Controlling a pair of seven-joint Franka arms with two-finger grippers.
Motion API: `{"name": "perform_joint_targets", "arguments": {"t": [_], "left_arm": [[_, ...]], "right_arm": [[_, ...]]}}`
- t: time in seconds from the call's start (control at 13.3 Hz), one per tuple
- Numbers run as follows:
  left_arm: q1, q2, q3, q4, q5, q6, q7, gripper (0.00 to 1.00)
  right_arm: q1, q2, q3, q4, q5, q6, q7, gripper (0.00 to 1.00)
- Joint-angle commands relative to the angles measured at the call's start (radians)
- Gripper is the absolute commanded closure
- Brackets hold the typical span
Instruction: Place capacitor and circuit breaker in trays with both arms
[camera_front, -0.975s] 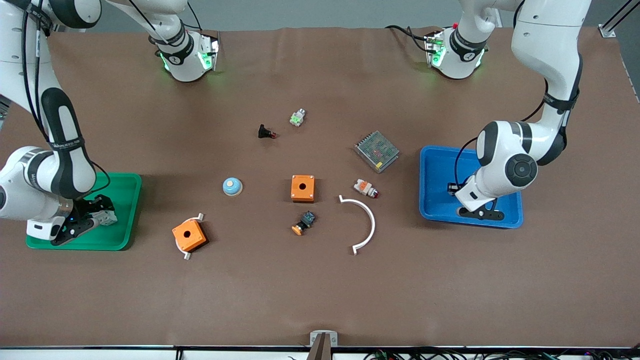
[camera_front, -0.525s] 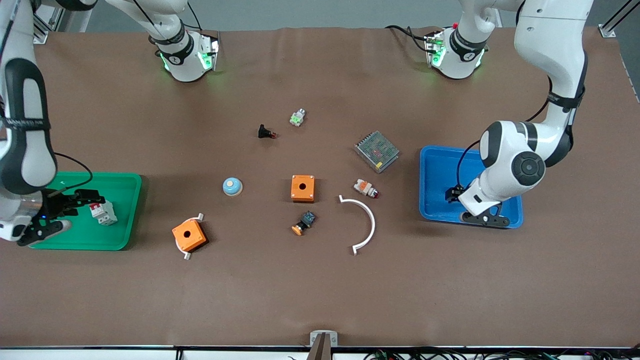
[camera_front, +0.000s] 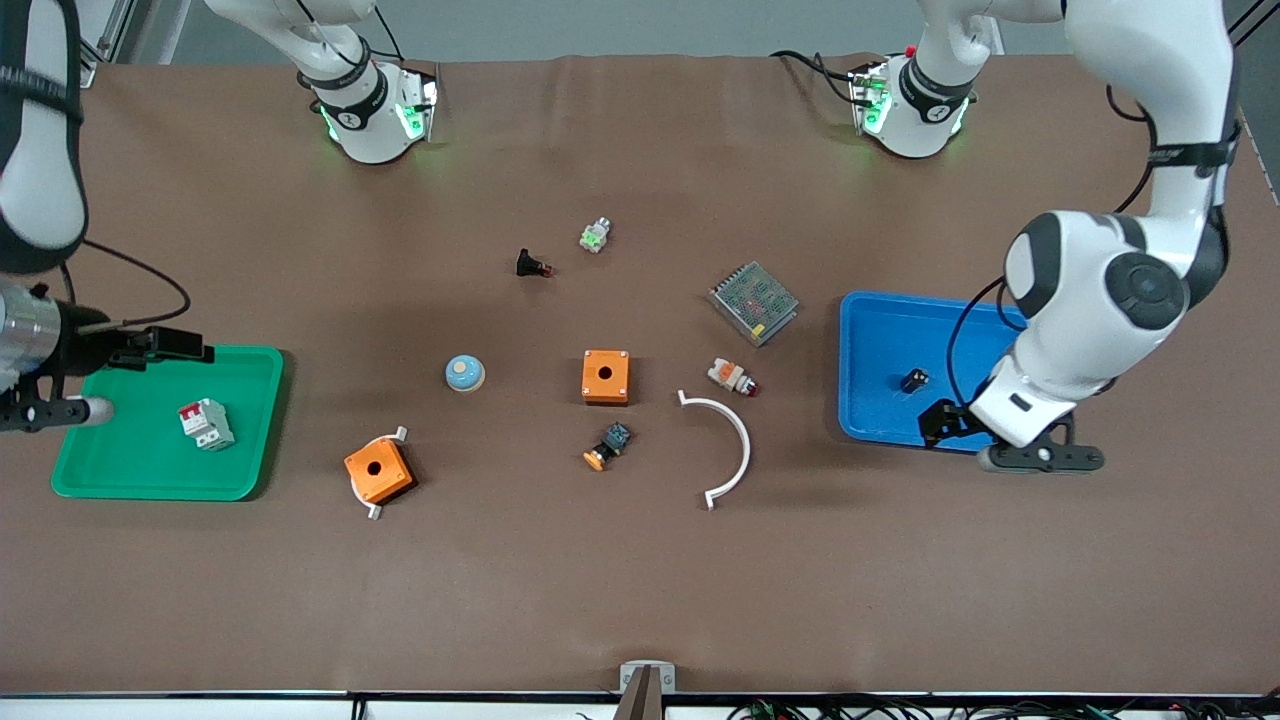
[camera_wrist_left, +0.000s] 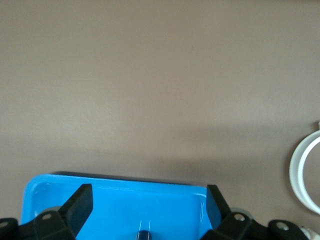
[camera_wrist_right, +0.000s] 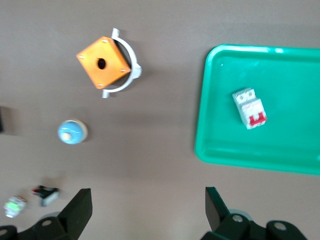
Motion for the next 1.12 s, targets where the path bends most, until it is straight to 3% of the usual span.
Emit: {"name": "perform_joint_targets", "arguments": {"t": [0.0, 0.45, 0.75, 1.05], "left_arm": [[0.017, -0.064, 0.003, 0.026, 0.001, -0.089, -0.012, 0.00], [0.057, -0.101, 0.003, 0.251, 0.057, -0.399, 0.000, 0.00], [0.055, -0.106, 0.001, 0.356, 0.054, -0.523, -0.011, 0.00], [0.055, -0.158, 0.001, 0.362, 0.057, -0.551, -0.008, 0.00]], "right_arm": [[0.058, -0.121, -0.003, -0.055, -0.042, -0.017, 0.142, 0.00], [0.090, -0.359, -0.003, -0.271, -0.074, 0.133, 0.157, 0.00], [0.090, -0.362, -0.004, -0.270, -0.075, 0.118, 0.193, 0.00], [0.087, -0.357, -0.004, -0.259, -0.075, 0.111, 0.191, 0.00]]}}
